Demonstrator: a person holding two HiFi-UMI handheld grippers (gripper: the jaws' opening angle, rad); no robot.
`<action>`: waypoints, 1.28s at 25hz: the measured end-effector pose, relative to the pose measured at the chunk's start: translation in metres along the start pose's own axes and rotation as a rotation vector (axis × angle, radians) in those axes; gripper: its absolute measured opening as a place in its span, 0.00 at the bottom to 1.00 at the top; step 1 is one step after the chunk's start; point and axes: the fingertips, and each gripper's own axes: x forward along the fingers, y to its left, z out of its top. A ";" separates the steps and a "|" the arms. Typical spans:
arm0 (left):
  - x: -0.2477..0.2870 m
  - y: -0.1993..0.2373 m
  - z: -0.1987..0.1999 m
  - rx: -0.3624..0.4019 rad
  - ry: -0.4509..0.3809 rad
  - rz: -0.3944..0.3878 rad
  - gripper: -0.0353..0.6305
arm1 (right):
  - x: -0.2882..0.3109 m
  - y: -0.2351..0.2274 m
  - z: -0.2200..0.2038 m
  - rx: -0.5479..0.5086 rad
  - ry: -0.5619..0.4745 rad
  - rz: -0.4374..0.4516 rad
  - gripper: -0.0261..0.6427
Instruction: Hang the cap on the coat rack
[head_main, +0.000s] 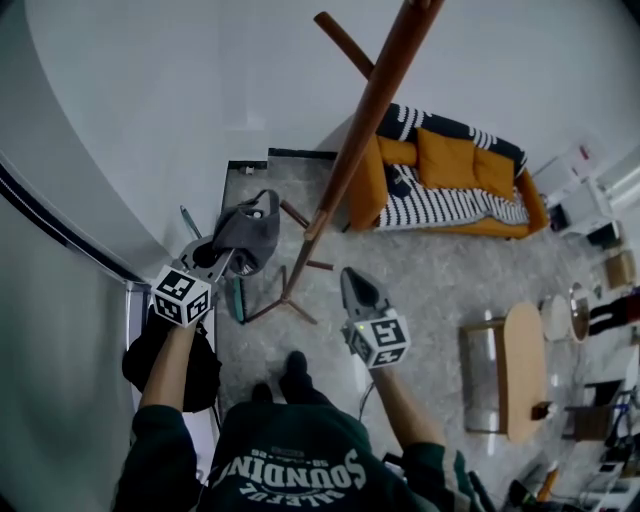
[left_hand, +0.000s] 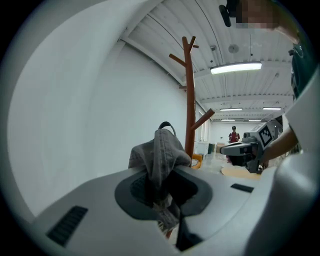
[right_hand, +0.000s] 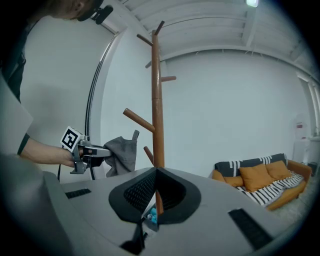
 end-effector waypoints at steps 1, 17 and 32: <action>0.005 0.002 -0.003 0.006 0.013 -0.005 0.11 | 0.002 -0.001 -0.003 0.003 0.007 -0.002 0.04; 0.062 -0.004 -0.036 -0.017 0.109 -0.113 0.11 | -0.009 -0.037 -0.029 0.032 0.080 -0.056 0.04; 0.079 -0.026 -0.088 -0.036 0.246 -0.149 0.11 | -0.018 -0.046 -0.039 0.058 0.066 -0.079 0.04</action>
